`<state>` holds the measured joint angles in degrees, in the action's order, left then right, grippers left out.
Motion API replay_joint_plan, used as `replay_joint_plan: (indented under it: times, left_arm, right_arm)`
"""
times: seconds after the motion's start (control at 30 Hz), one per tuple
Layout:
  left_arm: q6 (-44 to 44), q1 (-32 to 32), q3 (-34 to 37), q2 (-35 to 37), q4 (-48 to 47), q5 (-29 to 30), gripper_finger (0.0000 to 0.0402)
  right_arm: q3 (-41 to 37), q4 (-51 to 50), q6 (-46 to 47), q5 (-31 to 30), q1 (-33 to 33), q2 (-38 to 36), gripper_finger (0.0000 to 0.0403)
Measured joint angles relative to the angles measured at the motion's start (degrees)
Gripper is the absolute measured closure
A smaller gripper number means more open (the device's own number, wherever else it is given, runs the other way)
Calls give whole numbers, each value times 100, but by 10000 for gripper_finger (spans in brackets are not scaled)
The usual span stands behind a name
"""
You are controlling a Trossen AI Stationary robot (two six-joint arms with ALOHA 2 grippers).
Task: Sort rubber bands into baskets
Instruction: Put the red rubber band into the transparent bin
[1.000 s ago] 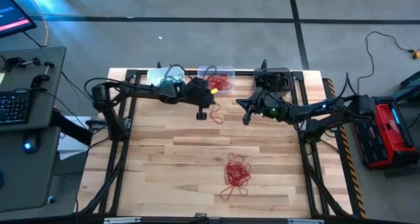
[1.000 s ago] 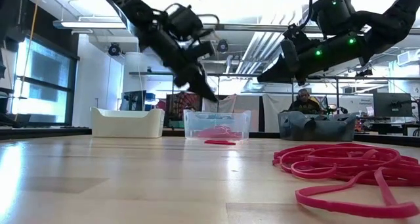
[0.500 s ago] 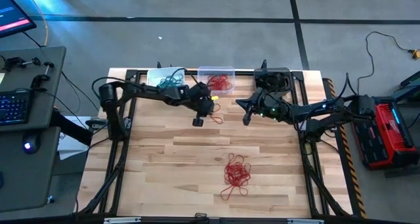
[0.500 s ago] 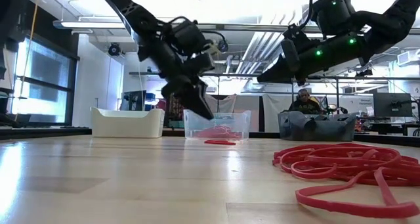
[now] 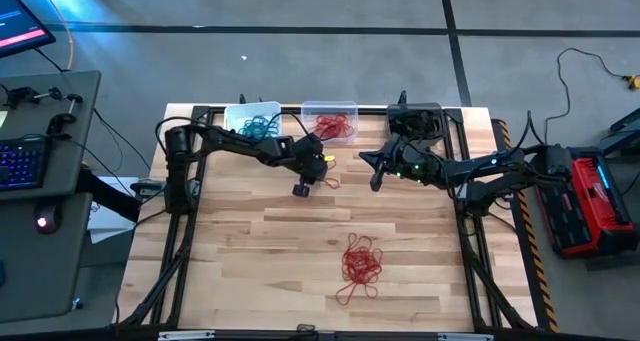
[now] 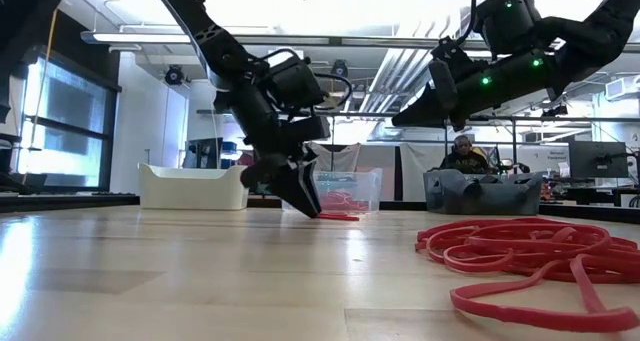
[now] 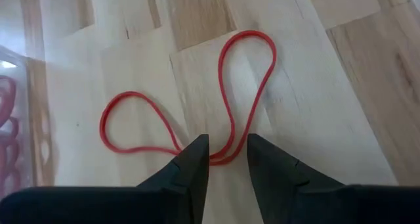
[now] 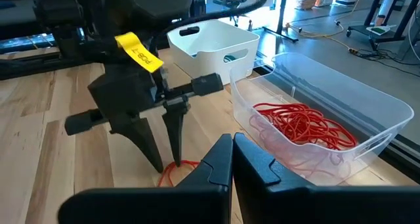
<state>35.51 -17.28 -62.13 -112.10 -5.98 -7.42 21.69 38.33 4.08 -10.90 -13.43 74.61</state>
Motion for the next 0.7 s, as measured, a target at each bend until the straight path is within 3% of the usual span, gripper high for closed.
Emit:
replay_joint_plan:
  times: [0.33,0.7]
  left_arm:
    - [139,2,-15,-72,14,80,313]
    - [250,26,-22,-210,-138,-93,394]
  right_arm:
    - [-2,2,2,0,0,0,403]
    - [0,4,107,20,40,0,403]
